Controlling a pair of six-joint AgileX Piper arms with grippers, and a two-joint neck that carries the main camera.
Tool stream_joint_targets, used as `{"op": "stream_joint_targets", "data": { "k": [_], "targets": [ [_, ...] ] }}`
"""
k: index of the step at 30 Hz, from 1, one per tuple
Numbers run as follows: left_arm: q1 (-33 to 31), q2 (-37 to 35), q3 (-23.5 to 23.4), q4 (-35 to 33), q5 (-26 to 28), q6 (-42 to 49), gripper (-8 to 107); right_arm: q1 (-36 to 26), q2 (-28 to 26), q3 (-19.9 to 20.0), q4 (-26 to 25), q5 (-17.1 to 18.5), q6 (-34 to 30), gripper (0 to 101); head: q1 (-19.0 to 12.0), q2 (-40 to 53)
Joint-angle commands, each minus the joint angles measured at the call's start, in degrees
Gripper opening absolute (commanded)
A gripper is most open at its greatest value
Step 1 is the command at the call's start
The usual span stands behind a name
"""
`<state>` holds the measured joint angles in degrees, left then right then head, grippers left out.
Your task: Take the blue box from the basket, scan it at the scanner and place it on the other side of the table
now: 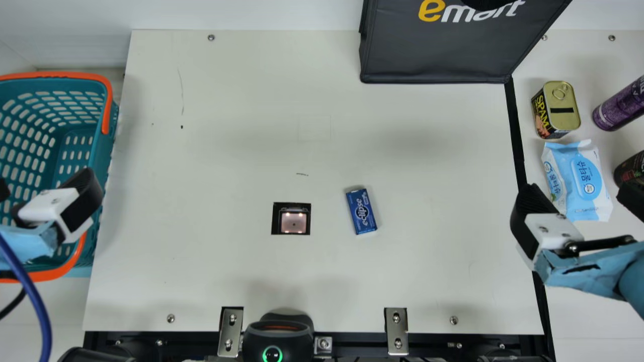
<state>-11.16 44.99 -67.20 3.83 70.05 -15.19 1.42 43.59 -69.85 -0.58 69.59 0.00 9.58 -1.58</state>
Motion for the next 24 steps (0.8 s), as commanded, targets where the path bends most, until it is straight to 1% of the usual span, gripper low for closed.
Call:
{"op": "stream_joint_targets", "data": {
  "k": [1, 11, 16, 20, 24],
  "targets": [
    [0.00, 0.00, 0.00, 0.00, 0.00, 0.00, 90, 1.01, 1.24, -0.07, 0.25, -0.18, -0.88, 95, -1.66, 0.00],
    [0.00, 0.00, 0.00, 0.00, 0.00, 0.00, 90, 9.12, 9.83, -0.01, 2.03, -0.53, -6.96, 95, -1.66, 0.00],
    [0.00, 0.00, 0.00, 0.00, 0.00, 0.00, 90, 14.43, 13.59, 0.58, 1.61, -0.69, -8.66, 95, -1.66, 0.00],
    [0.00, 0.00, 0.00, 0.00, 0.00, 0.00, 90, 18.92, 16.56, 1.01, 1.11, -1.43, -7.64, 95, -1.66, 0.00],
    [0.00, 0.00, 0.00, 0.00, 0.00, 0.00, 90, 23.65, 19.74, 1.33, 0.54, -2.91, -4.41, 95, -1.66, 0.00]
  ]
}}
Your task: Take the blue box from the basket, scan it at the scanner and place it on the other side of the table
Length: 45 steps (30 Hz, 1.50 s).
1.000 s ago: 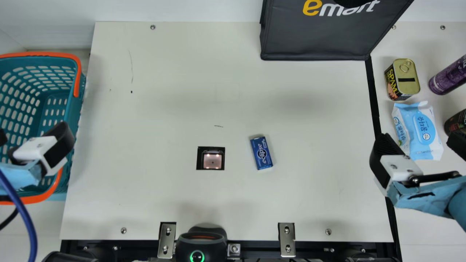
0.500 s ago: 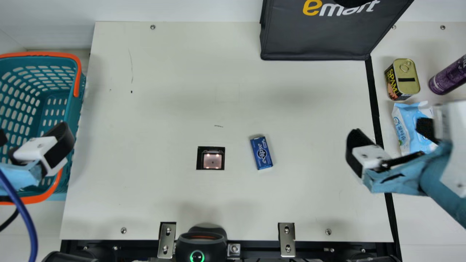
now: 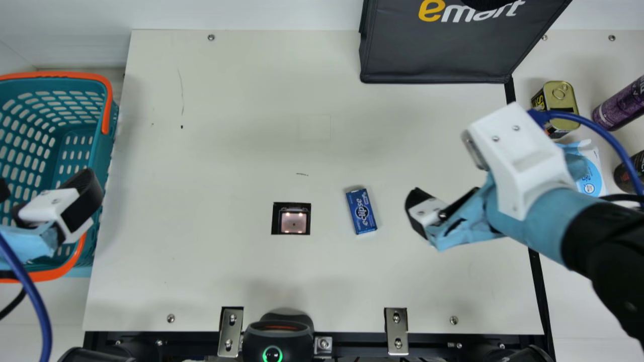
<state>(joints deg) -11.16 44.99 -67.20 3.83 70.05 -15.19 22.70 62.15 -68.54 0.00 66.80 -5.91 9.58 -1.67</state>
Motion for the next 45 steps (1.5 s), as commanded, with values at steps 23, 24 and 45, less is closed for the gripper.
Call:
{"op": "stream_joint_targets", "data": {
  "k": [23, 24, 45],
  "targets": [
    [0.00, 0.00, 0.00, 0.00, 0.00, 0.00, 90, 20.35, 19.81, 3.94, -10.96, -13.09, 36.16, 95, -1.66, 0.09],
    [0.00, 0.00, 0.00, 0.00, 0.00, 0.00, 90, 20.69, 20.50, 4.19, -11.44, -13.63, 37.38, 95, -1.66, 0.09],
    [0.00, 0.00, 0.00, 0.00, 0.00, 0.00, 90, 20.03, 31.33, 9.12, -13.54, -22.27, 47.02, 95, -1.66, 0.09]
  ]
}}
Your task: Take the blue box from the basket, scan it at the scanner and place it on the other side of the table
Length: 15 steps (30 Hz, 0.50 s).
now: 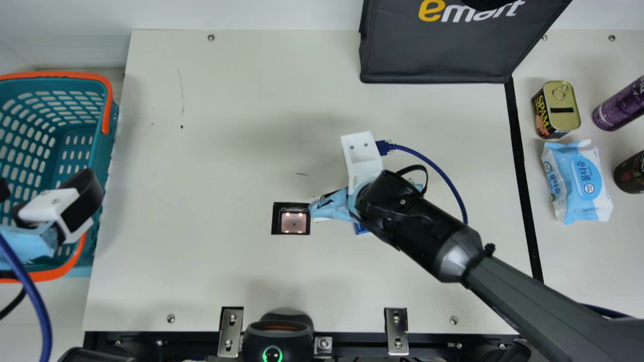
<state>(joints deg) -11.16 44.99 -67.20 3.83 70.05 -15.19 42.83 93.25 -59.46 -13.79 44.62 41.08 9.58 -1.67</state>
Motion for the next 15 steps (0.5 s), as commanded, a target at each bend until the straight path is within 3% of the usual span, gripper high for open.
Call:
{"op": "stream_joint_targets", "data": {
  "k": [1, 15],
  "targets": [
    [0.00, 0.00, 0.00, 0.00, 0.00, 0.00, 90, -0.26, 0.57, 0.18, 0.33, -0.40, 0.08, 95, -1.66, 0.09],
    [0.00, 0.00, 0.00, 0.00, 0.00, 0.00, 90, -1.47, 3.95, 0.95, 0.38, -2.39, 0.87, 95, -1.66, 0.09]
  ]
}}
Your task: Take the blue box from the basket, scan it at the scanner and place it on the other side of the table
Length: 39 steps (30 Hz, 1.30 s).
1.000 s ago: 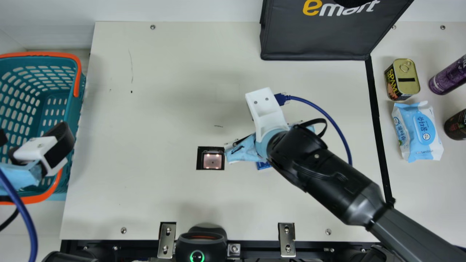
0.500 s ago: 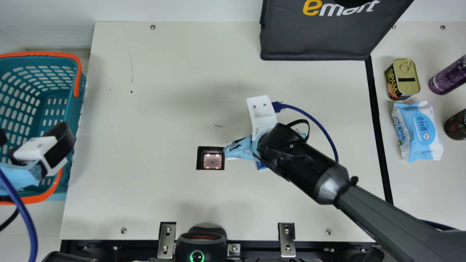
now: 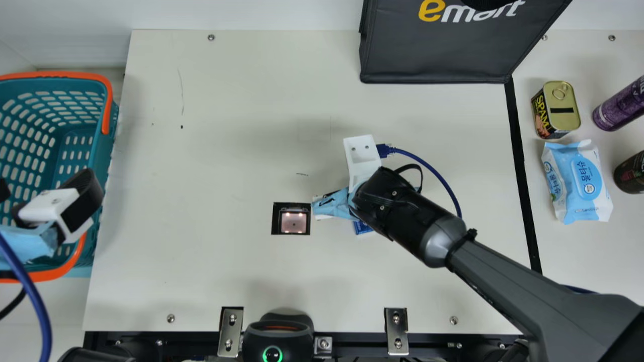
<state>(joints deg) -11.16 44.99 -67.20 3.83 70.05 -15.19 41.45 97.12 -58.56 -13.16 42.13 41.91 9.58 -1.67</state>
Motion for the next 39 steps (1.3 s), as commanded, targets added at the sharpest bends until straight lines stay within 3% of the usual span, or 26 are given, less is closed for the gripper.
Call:
{"op": "stream_joint_targets", "data": {
  "k": [1, 6, 20, 39],
  "targets": [
    [0.00, 0.00, 0.00, 0.00, 0.00, 0.00, 90, -0.10, 0.21, 0.06, -0.35, 0.08, 0.17, 95, -1.66, 0.09],
    [0.00, 0.00, 0.00, 0.00, 0.00, 0.00, 90, -0.13, 0.70, 0.09, -0.67, 0.07, 0.68, 95, -1.66, 0.09],
    [0.00, 0.00, 0.00, 0.00, 0.00, 0.00, 90, -0.14, 1.30, 0.09, -0.30, 0.18, 0.73, 2, -1.66, 0.09],
    [0.00, 0.00, 0.00, 0.00, 0.00, 0.00, 90, 1.12, -1.87, -1.88, -0.95, 4.31, 1.50, 0, -1.66, 0.09]
  ]
}}
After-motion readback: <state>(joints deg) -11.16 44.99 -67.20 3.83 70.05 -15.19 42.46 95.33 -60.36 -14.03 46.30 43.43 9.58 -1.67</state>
